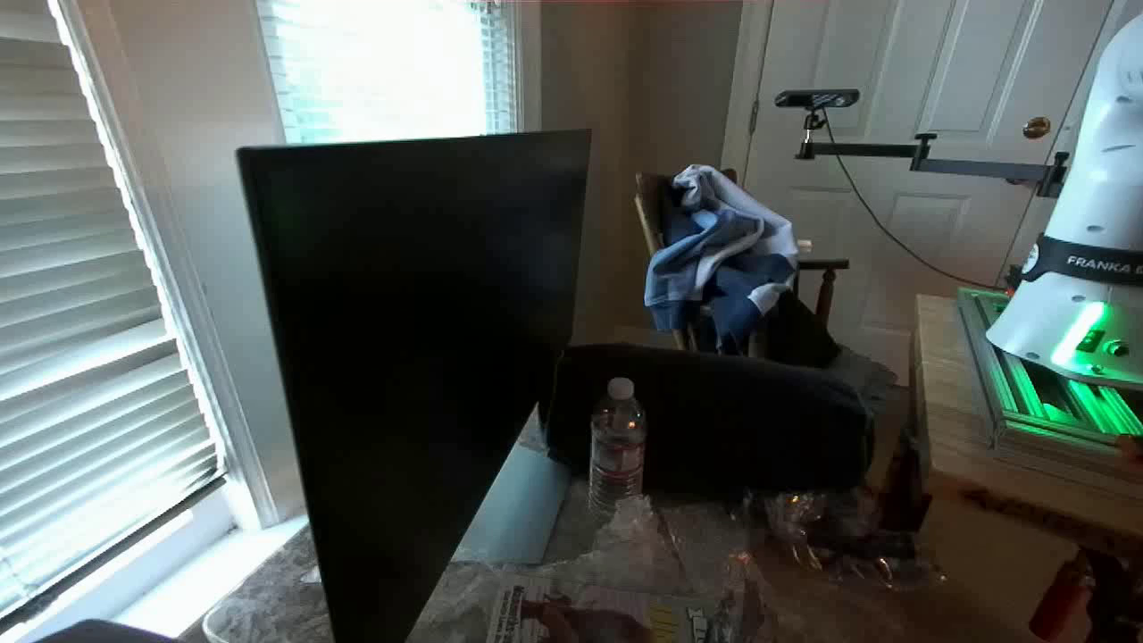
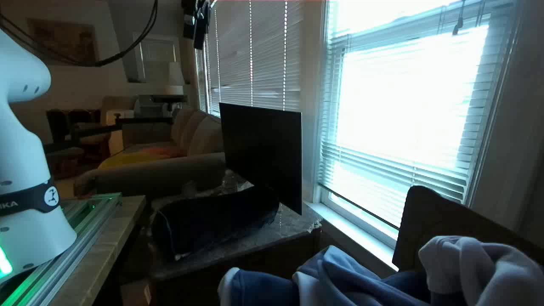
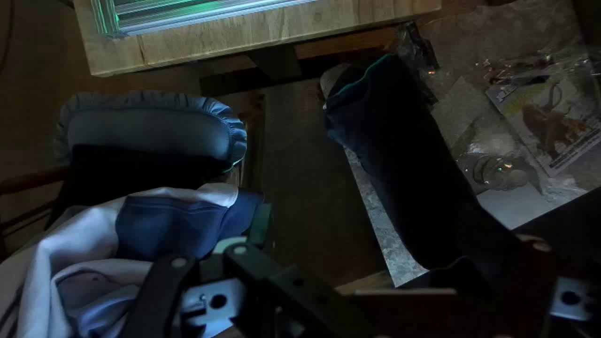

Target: Put the jersey on the backrest of the chair

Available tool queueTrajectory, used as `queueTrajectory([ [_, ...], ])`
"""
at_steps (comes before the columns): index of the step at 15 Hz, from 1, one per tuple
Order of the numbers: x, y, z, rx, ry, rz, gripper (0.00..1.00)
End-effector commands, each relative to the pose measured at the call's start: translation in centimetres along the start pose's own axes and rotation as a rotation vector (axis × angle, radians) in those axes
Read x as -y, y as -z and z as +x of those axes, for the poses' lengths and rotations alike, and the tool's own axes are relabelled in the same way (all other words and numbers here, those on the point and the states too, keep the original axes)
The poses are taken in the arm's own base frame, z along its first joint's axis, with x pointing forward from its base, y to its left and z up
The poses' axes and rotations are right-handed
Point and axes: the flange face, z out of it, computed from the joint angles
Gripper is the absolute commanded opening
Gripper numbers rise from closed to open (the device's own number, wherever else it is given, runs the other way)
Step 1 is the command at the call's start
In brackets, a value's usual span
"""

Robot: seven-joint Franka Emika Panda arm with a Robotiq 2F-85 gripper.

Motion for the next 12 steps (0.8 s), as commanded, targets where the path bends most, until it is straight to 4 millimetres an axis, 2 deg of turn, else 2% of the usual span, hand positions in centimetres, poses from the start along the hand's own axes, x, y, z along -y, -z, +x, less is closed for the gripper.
queueTrajectory([
  [1, 0.0, 0.1, 0.0, 0.001, 0.0, 0.0, 1.0],
  [6, 0.2, 0.1, 0.5, -0.007, -0.024, 0.011, 1.0],
  [9, 0.3, 0.6, 2.8, -0.069, -0.11, 0.054, 1.0],
  [12, 0.3, 1.0, 6.5, -0.194, -0.192, 0.094, 1.0],
])
